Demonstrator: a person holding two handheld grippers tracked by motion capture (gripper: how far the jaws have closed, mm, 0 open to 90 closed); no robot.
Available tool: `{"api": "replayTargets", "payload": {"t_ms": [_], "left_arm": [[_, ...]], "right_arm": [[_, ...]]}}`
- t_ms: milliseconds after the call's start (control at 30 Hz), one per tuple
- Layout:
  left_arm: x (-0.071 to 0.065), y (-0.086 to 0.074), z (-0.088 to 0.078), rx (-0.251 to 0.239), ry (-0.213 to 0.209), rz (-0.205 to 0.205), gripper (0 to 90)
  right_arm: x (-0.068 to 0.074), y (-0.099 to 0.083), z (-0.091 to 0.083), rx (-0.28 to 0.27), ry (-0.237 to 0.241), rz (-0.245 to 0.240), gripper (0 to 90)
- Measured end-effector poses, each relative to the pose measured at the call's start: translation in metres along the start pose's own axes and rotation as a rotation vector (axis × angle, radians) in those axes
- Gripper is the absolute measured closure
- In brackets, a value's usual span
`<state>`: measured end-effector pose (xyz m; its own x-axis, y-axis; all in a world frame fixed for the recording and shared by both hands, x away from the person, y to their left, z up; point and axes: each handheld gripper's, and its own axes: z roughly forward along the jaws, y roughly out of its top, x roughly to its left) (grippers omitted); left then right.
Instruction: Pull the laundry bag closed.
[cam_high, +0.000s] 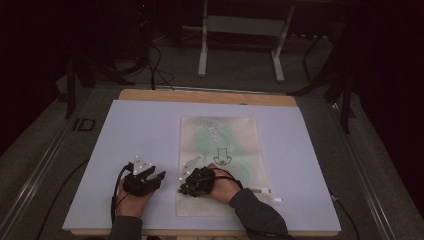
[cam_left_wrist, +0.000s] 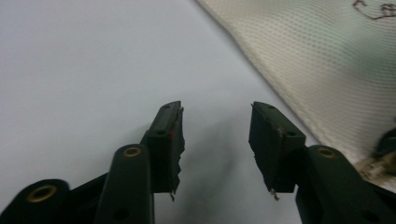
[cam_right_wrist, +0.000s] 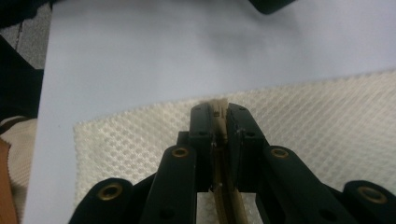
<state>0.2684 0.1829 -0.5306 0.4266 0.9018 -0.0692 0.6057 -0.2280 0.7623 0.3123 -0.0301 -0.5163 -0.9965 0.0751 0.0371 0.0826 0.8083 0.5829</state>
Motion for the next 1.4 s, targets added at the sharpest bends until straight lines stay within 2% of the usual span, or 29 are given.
{"api": "replayTargets", "payload": {"t_ms": [133,400,567,767,867,1100,1233,1400], "left_arm": [[-0.006,0.000,-0.004,-0.010,-0.048,0.005,59.4],[-0.026,-0.003,-0.012,-0.010,-0.150,0.027,77.2],[-0.033,-0.001,-0.008,0.002,-0.174,0.044,87.1],[-0.035,0.001,0.000,0.004,-0.202,0.031,88.3],[-0.038,0.002,0.002,0.015,-0.208,0.041,88.3],[-0.041,-0.005,-0.009,0.018,-0.218,0.034,88.5],[-0.043,-0.011,-0.013,0.020,-0.243,-0.006,88.5],[-0.052,-0.016,-0.011,0.048,-0.244,-0.004,88.5]], "right_arm": [[-0.003,-0.006,0.002,-0.026,0.023,0.024,81.6],[-0.005,-0.010,0.002,-0.047,0.037,0.042,81.8],[-0.004,-0.011,0.002,-0.059,0.030,0.041,81.8],[-0.001,-0.012,0.002,-0.065,0.014,0.039,81.9],[0.000,-0.012,0.002,-0.064,0.002,0.038,81.8],[0.000,-0.014,0.002,-0.076,0.006,0.048,81.8],[-0.001,-0.014,0.002,-0.078,0.012,0.045,81.8],[-0.001,-0.014,0.002,-0.078,0.015,0.050,81.8]]}}
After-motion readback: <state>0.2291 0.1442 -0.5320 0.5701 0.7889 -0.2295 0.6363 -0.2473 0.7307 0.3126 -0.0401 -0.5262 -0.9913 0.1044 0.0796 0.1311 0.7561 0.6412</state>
